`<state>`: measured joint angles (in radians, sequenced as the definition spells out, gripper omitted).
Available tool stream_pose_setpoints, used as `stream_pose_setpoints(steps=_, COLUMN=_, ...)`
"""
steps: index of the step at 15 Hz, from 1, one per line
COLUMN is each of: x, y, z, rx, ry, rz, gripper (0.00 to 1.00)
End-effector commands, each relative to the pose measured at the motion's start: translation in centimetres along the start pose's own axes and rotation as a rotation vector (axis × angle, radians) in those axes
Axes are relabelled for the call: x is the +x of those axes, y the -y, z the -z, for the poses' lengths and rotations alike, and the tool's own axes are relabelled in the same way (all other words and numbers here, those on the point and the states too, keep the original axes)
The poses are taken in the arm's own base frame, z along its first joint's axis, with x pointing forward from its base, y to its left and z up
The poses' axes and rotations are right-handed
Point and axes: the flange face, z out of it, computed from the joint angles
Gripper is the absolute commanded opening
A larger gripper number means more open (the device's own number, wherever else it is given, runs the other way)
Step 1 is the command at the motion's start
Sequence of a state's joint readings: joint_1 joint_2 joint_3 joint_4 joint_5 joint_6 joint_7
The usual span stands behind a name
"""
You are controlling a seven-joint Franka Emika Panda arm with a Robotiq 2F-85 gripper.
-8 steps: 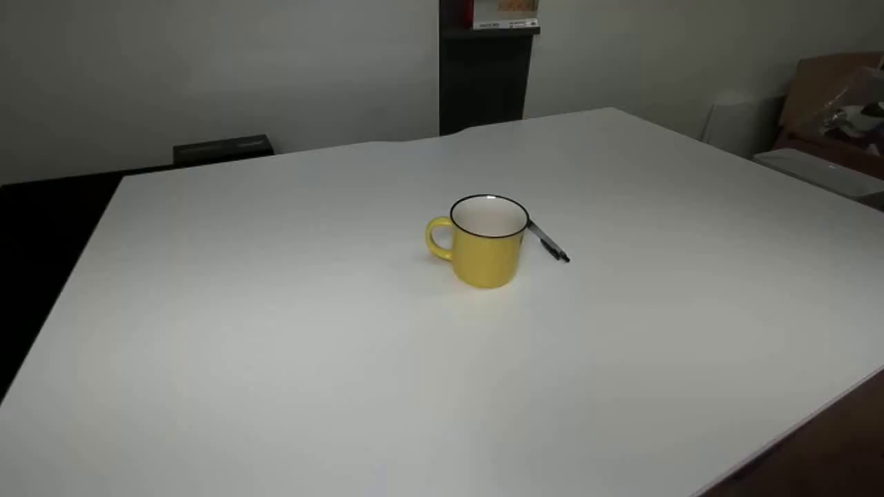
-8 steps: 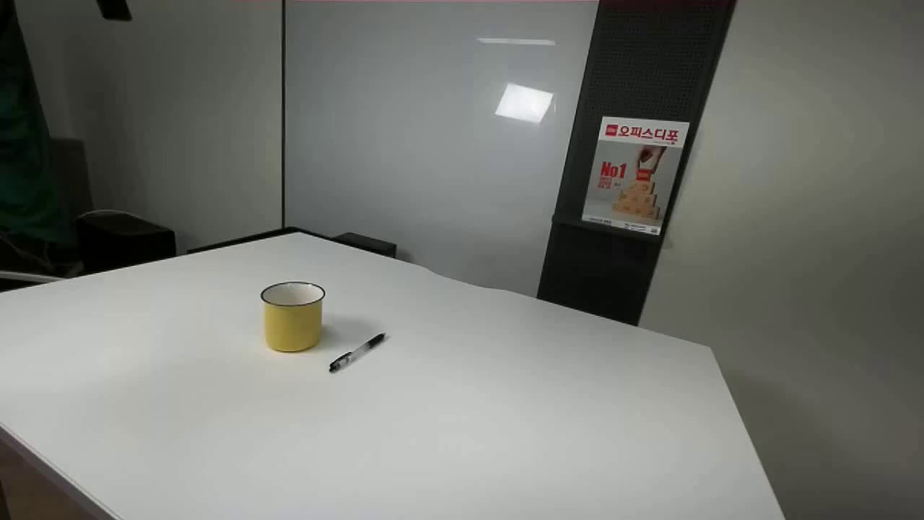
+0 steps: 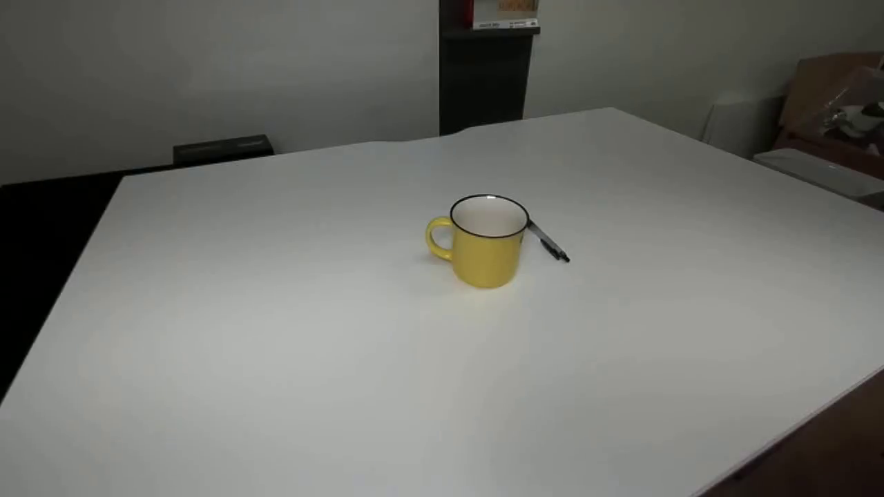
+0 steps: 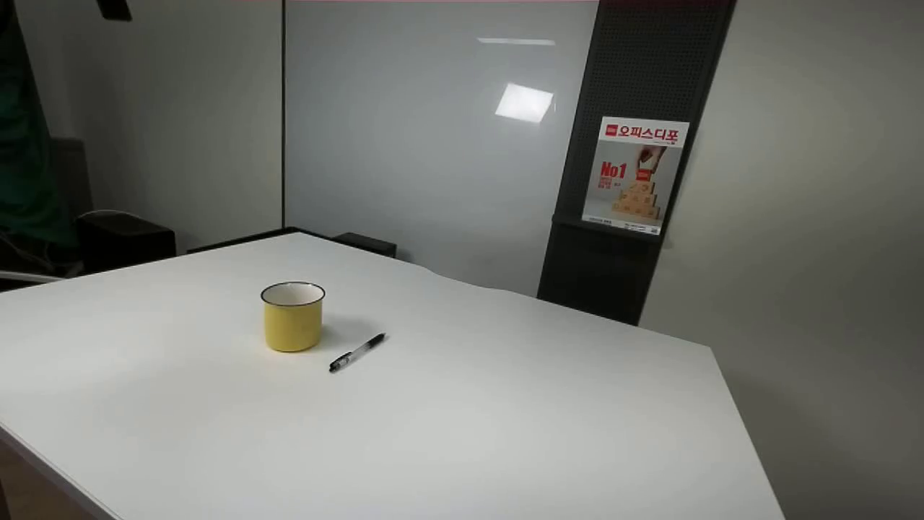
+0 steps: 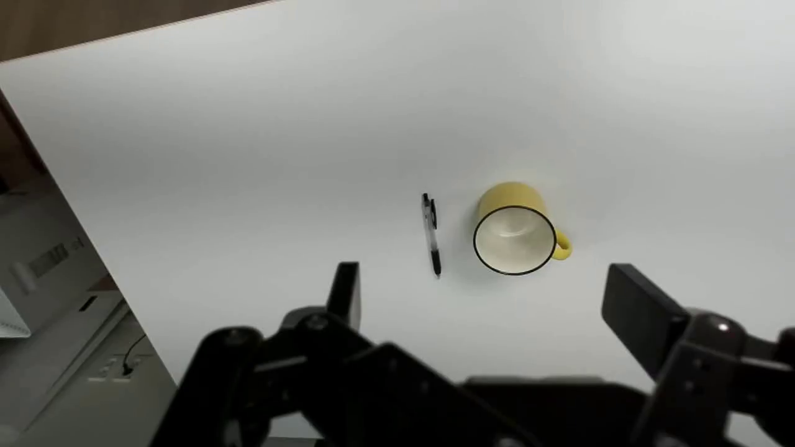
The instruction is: Get the pen from the table and put it inside the cup
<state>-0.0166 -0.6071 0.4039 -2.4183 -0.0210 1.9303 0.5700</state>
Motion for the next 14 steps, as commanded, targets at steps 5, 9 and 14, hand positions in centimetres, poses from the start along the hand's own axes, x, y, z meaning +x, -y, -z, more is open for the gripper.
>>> stream_pose_setpoints(steps=5, x=0.5, y=-0.5, z=-0.5, rx=-0.009, ry=-0.002, rz=-0.014, gripper=1.0)
stream_pose_setpoints(steps=9, x=3.3, y=-3.6, z=-3.6, rx=0.008, ry=-0.005, rz=-0.009, gripper=1.0)
stream_pose_setpoints(steps=14, x=8.6, y=-8.1, z=-10.2, rx=0.154, ry=0.039, rz=0.024, gripper=1.0)
